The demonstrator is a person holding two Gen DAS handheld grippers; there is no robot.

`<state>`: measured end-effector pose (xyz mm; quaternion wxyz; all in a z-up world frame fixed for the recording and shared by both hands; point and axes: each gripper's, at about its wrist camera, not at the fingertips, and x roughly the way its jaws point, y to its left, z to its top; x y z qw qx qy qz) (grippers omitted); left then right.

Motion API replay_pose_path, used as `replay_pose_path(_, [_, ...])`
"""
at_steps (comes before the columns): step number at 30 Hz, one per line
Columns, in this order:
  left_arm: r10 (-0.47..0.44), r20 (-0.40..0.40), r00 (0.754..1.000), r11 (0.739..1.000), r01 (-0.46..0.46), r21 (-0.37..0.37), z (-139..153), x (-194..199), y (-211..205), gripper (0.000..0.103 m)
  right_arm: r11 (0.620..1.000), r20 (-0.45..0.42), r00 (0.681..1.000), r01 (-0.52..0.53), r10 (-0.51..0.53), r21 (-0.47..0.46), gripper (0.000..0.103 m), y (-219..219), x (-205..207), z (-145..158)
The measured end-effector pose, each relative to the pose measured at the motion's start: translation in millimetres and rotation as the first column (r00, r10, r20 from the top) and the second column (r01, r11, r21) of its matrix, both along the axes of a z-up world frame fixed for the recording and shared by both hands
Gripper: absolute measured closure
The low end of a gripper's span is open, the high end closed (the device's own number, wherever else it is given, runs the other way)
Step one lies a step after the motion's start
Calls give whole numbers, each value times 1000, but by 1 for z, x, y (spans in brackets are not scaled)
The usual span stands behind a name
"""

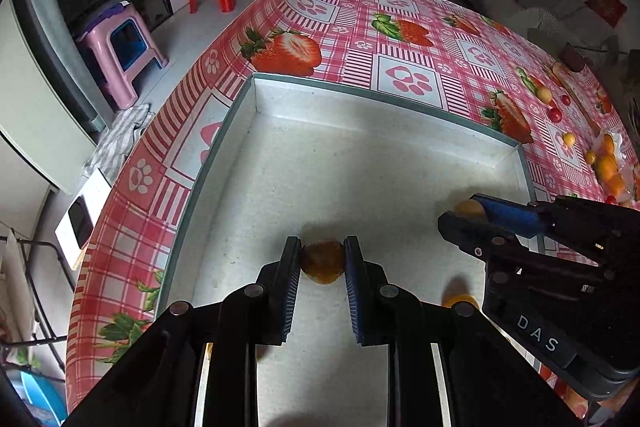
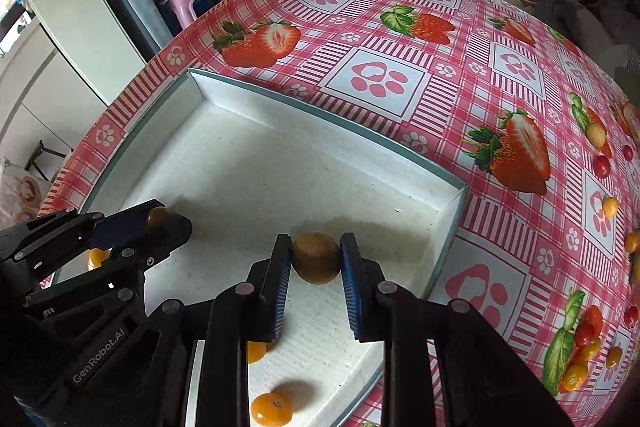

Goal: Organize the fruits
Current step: 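Carry both brown fruits over the white tray and open both tools, then move both open tools back over the fruits on the tablecloth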

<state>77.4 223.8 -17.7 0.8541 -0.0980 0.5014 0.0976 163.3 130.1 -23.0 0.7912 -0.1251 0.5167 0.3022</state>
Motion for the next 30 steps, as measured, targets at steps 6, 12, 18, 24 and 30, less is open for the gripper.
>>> replay_pose_path(6, [6,3,1000,1000,-6,8,0,-2,1,79,999,-8,1000,-2,3,38,37,-8,-3,10])
replay_pose_path(12, [25,35,999,1000,-25,12,6,-13,5,26,991,-3,1000,27,-27,131,23,-37,-15,32])
replay_pose_path(18, [7,93,996,1000,-9,22,23,-25,-2,20,979,-16,995,99,-97,181,22,-79,-31,44])
replay_pose_path(24, [-67,132,989,997,61,45,42,-38,-39,20,961,-54,982,191,-183,198,22,-136,-48,41])
replay_pose_path(30, [-200,161,967,980,193,58,56,-52,-98,20,934,-71,950,313,-306,174,22,-211,-69,27])
